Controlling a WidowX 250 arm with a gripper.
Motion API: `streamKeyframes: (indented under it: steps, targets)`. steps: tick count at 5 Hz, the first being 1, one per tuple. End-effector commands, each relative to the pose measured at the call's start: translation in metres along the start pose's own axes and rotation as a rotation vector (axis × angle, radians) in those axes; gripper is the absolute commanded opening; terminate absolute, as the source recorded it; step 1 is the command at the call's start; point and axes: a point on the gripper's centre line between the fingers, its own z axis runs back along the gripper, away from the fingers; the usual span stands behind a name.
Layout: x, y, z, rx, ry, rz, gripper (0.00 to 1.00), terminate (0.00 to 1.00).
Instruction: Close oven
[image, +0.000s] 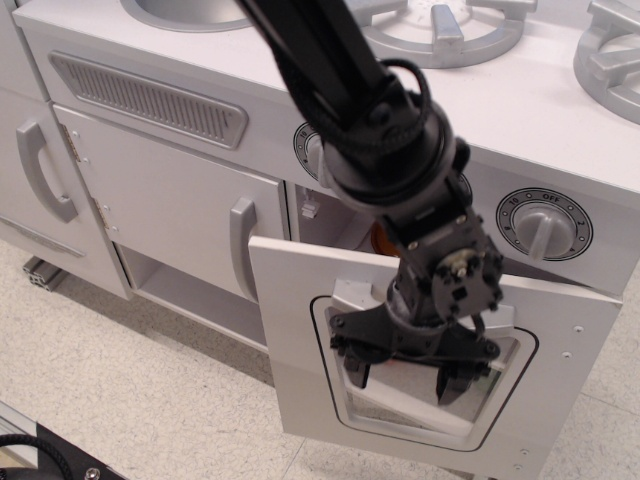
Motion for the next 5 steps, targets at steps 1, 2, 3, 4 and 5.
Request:
streamKeyframes:
  steps: [1, 2, 3, 4, 5]
  targets:
    - [0.025, -0.009, 0.004, -0.017, -0.036, 0.043, 1.00, 0.00]
    - [0.032, -0.014, 0.005, -0.016, -0.039, 0.058, 1.00, 0.00]
    - [0.039, -0.020, 0.008, -0.027, -0.030, 0.089, 1.00, 0.00]
    - [0.044, -0.024, 0.009, -0.032, -0.029, 0.111, 1.00, 0.00]
    - [0.047, -0.025, 0.007, -0.024, -0.031, 0.114, 1.00, 0.00]
